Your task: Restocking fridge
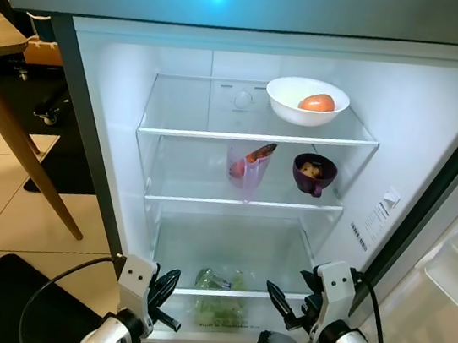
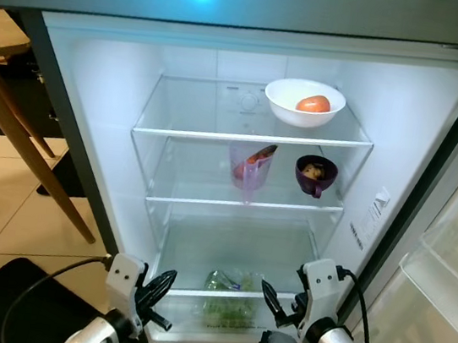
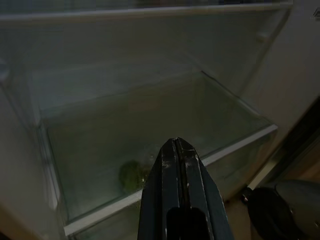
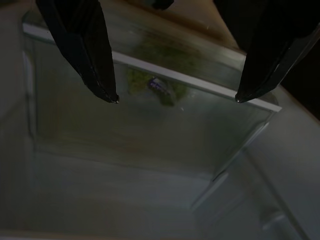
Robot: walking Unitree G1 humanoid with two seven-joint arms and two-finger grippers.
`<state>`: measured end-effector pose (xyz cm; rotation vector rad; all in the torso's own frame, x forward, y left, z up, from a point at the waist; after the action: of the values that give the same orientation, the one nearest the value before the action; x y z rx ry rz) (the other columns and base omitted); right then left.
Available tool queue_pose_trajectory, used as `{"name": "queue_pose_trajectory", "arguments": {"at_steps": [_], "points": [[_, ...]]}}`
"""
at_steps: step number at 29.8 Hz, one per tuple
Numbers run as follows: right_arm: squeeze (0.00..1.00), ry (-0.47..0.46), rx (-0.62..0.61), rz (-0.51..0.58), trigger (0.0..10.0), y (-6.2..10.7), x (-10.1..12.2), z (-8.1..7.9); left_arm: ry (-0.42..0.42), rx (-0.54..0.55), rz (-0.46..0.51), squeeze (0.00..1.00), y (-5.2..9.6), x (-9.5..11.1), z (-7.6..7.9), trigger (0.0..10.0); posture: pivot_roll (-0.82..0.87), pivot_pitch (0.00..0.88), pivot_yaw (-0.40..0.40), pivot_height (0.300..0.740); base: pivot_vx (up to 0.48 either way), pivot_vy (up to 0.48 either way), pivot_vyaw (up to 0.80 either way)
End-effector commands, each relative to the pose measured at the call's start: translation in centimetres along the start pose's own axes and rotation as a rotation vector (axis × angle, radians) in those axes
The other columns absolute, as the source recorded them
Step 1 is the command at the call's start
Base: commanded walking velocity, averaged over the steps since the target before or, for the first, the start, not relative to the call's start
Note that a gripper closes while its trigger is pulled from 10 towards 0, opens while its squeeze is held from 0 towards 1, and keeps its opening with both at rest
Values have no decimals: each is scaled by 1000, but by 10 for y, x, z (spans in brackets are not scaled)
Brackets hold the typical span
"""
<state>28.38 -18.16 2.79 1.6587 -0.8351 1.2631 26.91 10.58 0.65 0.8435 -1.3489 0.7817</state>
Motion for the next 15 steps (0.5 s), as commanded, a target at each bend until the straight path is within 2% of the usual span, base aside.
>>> {"name": "queue_pose_trajectory", "arguments": {"at_steps": [1,12,15], "points": [[0,10,22,2,10000,-3,0,-5,-28,-1,-5,0,1,0,-5,10000,-99,0,32,376,0,0,0],[0,27,48,47,10000,-9,12,-9,-49,-13,33,0,-4,7,-2,10000,-96,1,31,424,0,0,0],[0,47,23,46,10000,-12,14,-7,-52,-14,34,0,-4,7,-2,10000,-96,5,31,434,0,0,0]]}}
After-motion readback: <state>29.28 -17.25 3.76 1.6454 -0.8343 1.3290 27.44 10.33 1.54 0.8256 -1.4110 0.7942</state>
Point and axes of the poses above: a point about 5 cm out from each wrist's last joint towards the gripper, its own y axis pointing back from the gripper into the wrist, its own x axis along the axis of the wrist's last joint, z = x × y, the point moved 3 cm from there along -y, pointing out of the wrist towards the gripper, and after that the axes turned 5 degrees about -y, right-handed, at the moved point
